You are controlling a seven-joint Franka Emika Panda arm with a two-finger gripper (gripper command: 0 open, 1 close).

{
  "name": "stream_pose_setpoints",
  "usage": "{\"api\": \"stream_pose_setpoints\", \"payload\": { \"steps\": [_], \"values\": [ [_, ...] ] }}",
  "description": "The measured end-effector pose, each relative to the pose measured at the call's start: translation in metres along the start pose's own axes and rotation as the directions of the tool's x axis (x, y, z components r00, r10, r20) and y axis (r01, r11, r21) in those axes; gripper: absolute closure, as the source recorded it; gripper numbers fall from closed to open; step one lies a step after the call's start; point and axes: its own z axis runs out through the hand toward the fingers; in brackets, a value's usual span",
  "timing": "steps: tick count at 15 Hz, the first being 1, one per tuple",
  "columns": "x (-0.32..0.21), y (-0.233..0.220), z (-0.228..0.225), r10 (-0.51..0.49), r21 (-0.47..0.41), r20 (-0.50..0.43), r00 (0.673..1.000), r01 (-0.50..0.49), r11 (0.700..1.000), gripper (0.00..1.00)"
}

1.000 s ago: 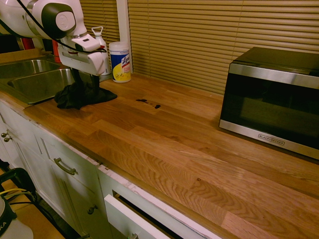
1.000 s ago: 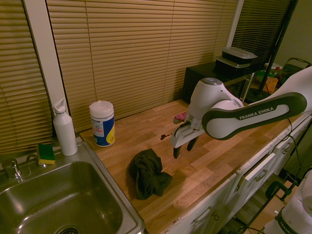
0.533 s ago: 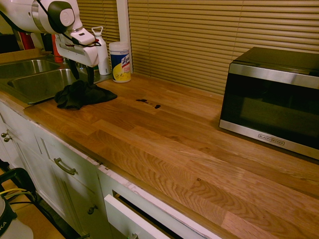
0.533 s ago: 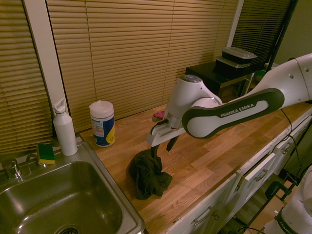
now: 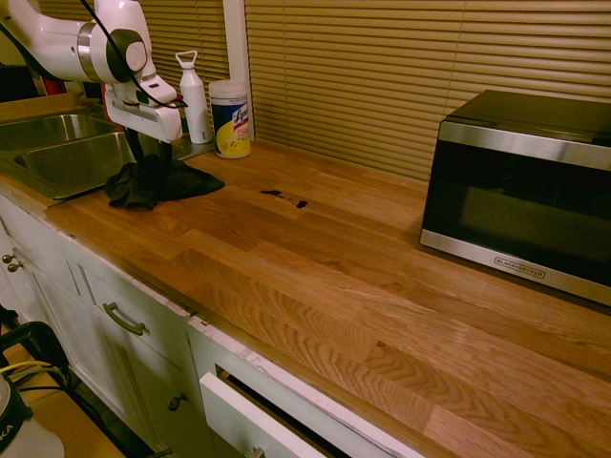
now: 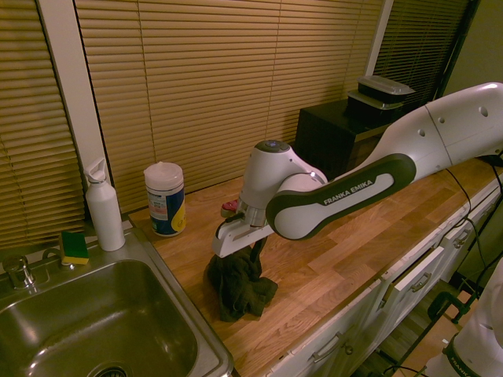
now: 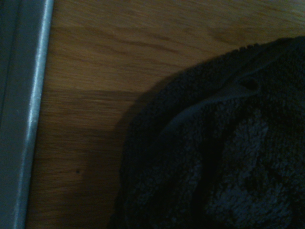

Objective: Clear the spill

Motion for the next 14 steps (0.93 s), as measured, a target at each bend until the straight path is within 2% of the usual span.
{"api": "stream_pose_setpoints", "payload": {
  "steps": [1, 9, 14],
  "values": [
    [0.001, 0.0, 0.003, 0.002, -0.005, 0.003, 1.0, -0.002, 1.0, 1.0],
    [0.003, -0.006, 0.02, 0.001, -0.038, 0.024, 1.0, 0.0, 0.999, 1.0],
    [0.004, -0.005, 0.023, -0.062, -0.054, 0.034, 0.998, 0.064, 0.996, 1.0]
  ]
}}
